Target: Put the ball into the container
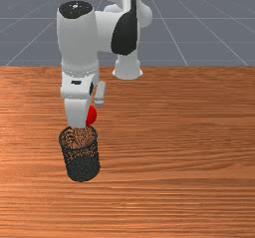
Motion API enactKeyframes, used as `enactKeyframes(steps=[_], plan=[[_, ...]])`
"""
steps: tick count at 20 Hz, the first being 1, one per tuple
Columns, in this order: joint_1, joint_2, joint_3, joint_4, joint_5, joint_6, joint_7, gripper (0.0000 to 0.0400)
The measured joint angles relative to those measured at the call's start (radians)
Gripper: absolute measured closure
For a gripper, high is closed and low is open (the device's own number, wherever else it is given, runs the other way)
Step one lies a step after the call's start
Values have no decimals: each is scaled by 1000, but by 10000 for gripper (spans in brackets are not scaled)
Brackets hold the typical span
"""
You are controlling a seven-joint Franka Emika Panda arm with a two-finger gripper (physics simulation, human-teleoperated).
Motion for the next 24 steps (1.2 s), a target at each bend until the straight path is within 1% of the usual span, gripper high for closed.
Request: enactKeyframes(steps=[1, 3, 4, 7, 9, 13, 14, 15, 16, 17, 18, 20, 21, 22, 24], plan=[[-10, 49, 10, 92, 18, -76, -12, 120], [-14, 88, 11, 159, 18, -113, -21, 120], [-20, 83, 10, 145, 20, -97, -28, 120], [-23, 75, 7, 123, 18, -94, -28, 120], [-24, 59, 8, 79, 21, -44, -29, 121], [-24, 60, 8, 78, 21, -45, -29, 121], [-24, 86, 7, 156, 17, -141, -29, 120], [-24, 72, 7, 175, 18, -174, -30, 120], [-25, 65, 7, 227, 18, -237, -32, 120], [-37, 58, 18, 289, 41, -299, -42, 120], [-36, 70, 14, 382, 34, -375, -39, 120], [-31, 54, 7, 401, 22, -392, -37, 120], [-30, 44, 7, 358, 21, -347, -35, 120], [-28, 46, 7, 295, 20, -272, -33, 120], [-27, 84, 8, 196, 21, -142, -31, 120]])
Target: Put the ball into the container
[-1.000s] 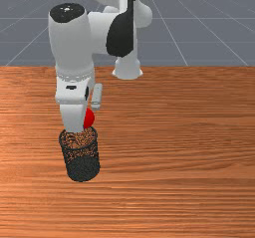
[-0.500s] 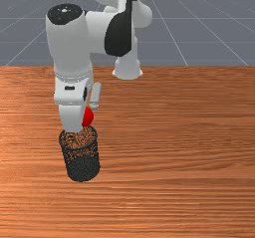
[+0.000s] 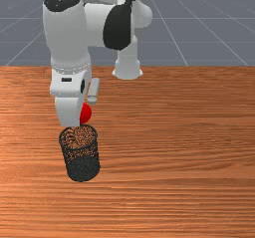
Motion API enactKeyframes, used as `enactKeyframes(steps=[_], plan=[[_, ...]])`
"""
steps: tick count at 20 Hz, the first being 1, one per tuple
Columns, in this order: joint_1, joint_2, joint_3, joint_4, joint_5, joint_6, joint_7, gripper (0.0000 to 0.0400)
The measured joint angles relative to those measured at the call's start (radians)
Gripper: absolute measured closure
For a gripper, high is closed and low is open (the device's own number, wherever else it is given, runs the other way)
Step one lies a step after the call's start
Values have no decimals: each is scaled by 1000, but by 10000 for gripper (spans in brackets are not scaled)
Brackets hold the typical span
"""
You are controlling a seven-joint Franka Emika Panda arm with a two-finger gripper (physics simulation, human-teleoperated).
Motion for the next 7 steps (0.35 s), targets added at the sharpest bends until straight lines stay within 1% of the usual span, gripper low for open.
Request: enactKeyframes(steps=[1, 2, 3, 4, 5, 6, 7], plan=[[0, 24, 1, -25, 1, 42, 1, 120], [7, 19, -4, -71, -8, 81, 10, 121], [11, 17, -8, -66, -16, 60, 14, 120], [14, 9, -10, -47, -20, 25, 16, 68], [11, 0, -8, -24, -16, -8, 12, 41], [5, -282, -12, -494, -43, 157, -55, 25], [-16, -608, -38, -917, -99, 249, -80, 15]])
